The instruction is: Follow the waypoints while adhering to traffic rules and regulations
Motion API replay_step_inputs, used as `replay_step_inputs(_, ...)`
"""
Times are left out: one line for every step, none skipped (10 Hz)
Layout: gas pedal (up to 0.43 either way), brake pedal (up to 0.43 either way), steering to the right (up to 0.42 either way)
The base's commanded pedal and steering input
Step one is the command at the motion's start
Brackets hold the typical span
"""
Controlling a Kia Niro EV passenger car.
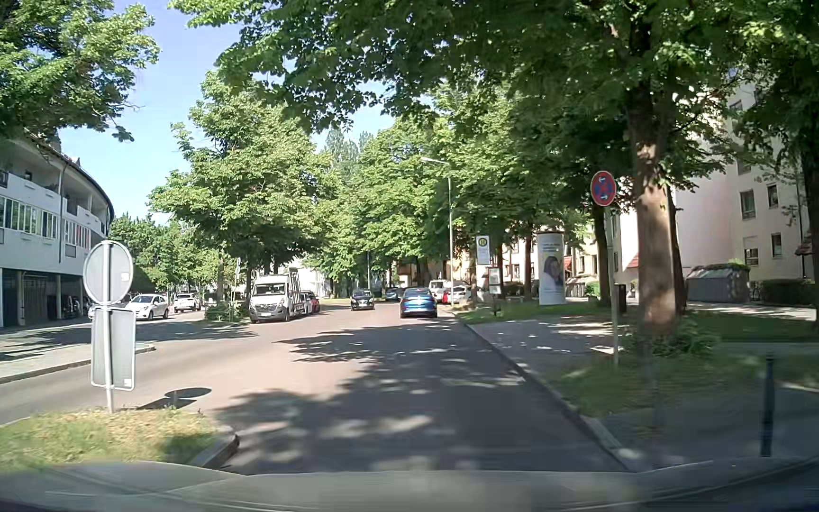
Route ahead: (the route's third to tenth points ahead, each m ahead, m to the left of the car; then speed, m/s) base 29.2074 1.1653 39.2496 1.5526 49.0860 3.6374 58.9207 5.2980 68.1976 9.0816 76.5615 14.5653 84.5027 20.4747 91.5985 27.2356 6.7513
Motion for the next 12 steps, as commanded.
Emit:
replay_step_inputs(0.079,0.0,-0.006)
replay_step_inputs(0.079,0.0,-0.007)
replay_step_inputs(0.079,0.0,-0.007)
replay_step_inputs(0.079,0.0,-0.006)
replay_step_inputs(0.079,0.0,-0.007)
replay_step_inputs(0.079,0.0,-0.01)
replay_step_inputs(0.098,0.0,-0.01)
replay_step_inputs(0.118,0.0,-0.009)
replay_step_inputs(0.118,0.0,-0.009)
replay_step_inputs(0.13,0.0,-0.009)
replay_step_inputs(0.13,0.0,-0.009)
replay_step_inputs(0.13,0.0,-0.012)
